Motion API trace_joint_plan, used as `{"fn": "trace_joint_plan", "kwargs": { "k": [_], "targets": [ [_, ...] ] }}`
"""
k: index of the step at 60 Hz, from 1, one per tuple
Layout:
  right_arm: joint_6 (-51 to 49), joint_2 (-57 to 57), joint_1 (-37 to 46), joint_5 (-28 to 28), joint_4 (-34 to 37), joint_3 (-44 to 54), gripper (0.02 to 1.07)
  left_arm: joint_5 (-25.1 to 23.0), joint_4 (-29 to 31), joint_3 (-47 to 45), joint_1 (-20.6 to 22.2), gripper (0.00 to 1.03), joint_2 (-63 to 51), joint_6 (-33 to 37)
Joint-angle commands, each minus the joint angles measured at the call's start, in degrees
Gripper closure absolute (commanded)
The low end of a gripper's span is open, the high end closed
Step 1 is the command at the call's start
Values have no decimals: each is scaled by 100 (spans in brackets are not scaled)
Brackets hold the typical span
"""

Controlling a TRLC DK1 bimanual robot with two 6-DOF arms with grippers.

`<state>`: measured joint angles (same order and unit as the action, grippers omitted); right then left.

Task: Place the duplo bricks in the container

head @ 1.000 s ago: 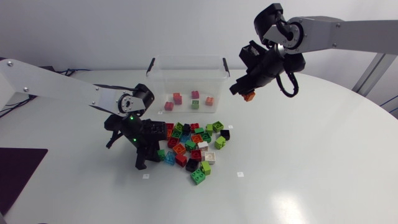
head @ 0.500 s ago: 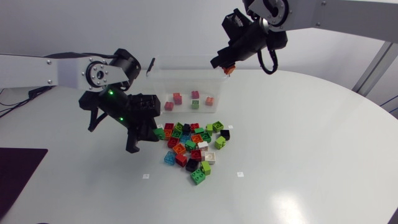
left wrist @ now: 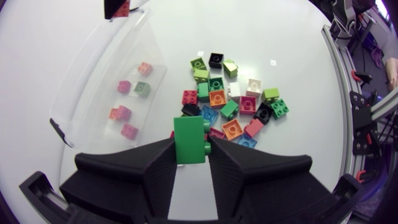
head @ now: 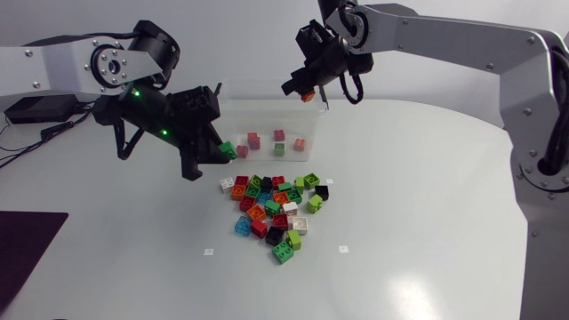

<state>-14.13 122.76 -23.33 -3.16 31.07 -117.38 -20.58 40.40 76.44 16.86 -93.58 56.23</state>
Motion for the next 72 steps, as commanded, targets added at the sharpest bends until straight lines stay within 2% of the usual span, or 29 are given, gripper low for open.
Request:
{"fn": "trace_joint_plan", "kwargs": {
  "k": [1, 7, 10, 12, 16, 19, 24, 33, 53, 72],
  "targets": [
    [24, 319, -40, -9, -13, -338, 84, -95, -217, 257, -113, 73, 33, -349],
    [24, 503, -49, -9, -4, -549, 83, -131, -560, 327, -183, 72, -37, -666],
    [33, 609, -57, -9, 31, -681, 73, -148, -665, 406, -201, 72, -99, -780],
    [42, 653, -57, -9, 40, -733, 57, -157, -718, 450, -210, 72, -134, -841],
    [60, 749, -66, 17, 119, -892, 17, -175, -780, 538, -201, 72, -231, -921],
    [68, 767, -66, 35, 119, -962, 7, -175, -947, 573, -192, 72, -275, -1026],
    [68, 741, -75, 35, 127, -1023, 7, -175, -1351, 652, -201, 72, -389, -1378],
    [77, 486, -75, 35, 154, -883, 7, -175, -1632, 978, -236, 71, -741, -1694],
    [24, -1035, -66, -9, -453, 1279, 7, -166, -2001, 1927, -377, 71, -1672, -2274],
    [-134, -2265, -101, -124, -795, 3143, 7, 10, -2010, 3008, -368, 69, -2481, -2837]
  ]
}}
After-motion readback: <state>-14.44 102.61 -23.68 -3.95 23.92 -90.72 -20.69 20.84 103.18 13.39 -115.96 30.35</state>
